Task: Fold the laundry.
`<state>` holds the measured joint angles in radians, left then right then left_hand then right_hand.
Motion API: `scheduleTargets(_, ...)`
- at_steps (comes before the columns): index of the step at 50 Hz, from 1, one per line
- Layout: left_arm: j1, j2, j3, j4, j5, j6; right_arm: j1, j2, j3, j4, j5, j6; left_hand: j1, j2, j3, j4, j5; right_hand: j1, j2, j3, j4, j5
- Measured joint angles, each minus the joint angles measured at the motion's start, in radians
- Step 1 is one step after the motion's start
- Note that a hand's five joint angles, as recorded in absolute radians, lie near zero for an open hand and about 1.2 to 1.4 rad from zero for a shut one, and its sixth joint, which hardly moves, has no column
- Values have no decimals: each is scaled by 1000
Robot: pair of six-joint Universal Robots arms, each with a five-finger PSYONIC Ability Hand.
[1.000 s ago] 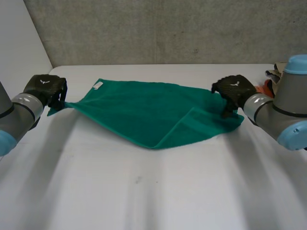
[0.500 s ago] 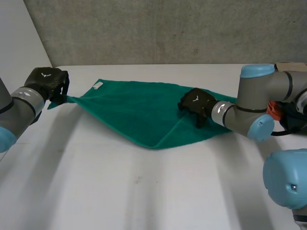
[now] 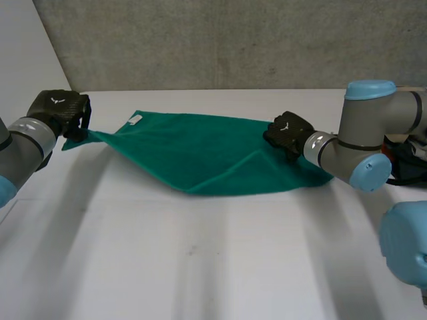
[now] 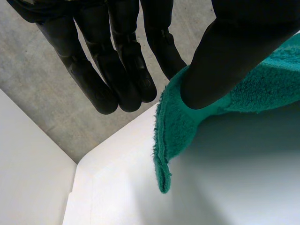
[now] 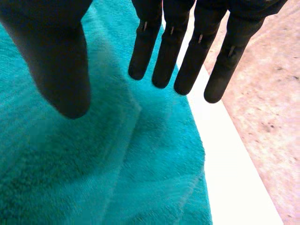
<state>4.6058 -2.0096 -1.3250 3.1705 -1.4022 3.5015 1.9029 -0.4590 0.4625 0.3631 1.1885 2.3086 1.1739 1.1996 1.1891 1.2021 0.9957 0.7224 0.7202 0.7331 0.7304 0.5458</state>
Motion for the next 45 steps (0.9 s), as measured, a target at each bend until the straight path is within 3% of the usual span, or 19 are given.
scheduleTargets(7, -5, 2, -2, -8, 3, -3, 21, -24, 77, -81, 4, 32, 0, 0, 0, 0, 0, -154, -152, -175, -166, -184)
scheduleTargets(24, -15, 3, -3, -7, 9, -3, 39, 107, -50, -36, -39, 40, 0, 0, 0, 0, 0, -152, -150, -173, -164, -182)
scheduleTargets(26, -14, 3, -2, -7, 11, -3, 39, 121, -68, -30, -48, 40, 0, 0, 0, 0, 0, -121, -122, -131, -128, -120)
scheduleTargets(30, -11, 3, 0, -7, 12, -4, 38, 147, -103, -17, -65, 39, 0, 0, 0, 0, 0, 363, 377, 352, 355, 332)
scheduleTargets(32, -9, 4, 0, -7, 12, -4, 38, 146, -119, -11, -67, 39, 0, 0, 0, 0, 0, 412, 456, 430, 436, 425)
scheduleTargets(41, -5, 17, -8, -34, 6, 1, 13, -11, -31, 57, -20, 69, 0, 0, 0, 0, 0, 412, 460, 449, 464, 438)
scheduleTargets(45, -1, 35, -26, -88, -2, 18, -25, -227, 244, 100, 12, 73, 0, 0, 0, 0, 0, 412, 460, 453, 466, 451)
